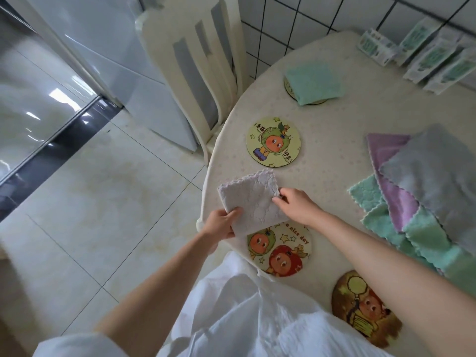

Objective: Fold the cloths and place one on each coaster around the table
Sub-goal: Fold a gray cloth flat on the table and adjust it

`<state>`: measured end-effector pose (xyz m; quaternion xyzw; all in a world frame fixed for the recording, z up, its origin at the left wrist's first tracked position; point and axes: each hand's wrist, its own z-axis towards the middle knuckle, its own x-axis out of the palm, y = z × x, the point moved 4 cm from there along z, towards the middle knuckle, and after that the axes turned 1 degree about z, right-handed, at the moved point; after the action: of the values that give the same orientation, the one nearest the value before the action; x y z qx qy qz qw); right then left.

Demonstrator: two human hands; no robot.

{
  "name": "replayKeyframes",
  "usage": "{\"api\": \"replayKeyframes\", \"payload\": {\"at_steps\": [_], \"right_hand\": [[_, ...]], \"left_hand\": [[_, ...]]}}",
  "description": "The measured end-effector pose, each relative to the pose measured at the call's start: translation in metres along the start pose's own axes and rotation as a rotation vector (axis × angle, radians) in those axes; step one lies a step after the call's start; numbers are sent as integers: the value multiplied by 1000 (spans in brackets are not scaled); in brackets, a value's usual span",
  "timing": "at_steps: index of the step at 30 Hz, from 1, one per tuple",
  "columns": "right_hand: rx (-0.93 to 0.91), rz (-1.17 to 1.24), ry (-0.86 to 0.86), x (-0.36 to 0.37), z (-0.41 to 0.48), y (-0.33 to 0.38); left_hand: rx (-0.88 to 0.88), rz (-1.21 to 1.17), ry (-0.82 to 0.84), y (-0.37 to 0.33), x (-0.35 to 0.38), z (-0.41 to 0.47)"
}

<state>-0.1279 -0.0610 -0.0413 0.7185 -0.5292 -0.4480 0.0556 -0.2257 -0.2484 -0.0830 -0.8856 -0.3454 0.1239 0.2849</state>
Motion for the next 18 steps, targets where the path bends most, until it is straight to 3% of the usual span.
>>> {"api": "replayKeyframes", "payload": {"at_steps": [10, 18], "right_hand": [[87, -206, -98, 5, 18, 7], [173, -231, -11, 6, 31, 7]], "left_hand": [[-101, -69, -2, -5, -1, 11], [-128, -60, -58, -14, -7, 11]]}}
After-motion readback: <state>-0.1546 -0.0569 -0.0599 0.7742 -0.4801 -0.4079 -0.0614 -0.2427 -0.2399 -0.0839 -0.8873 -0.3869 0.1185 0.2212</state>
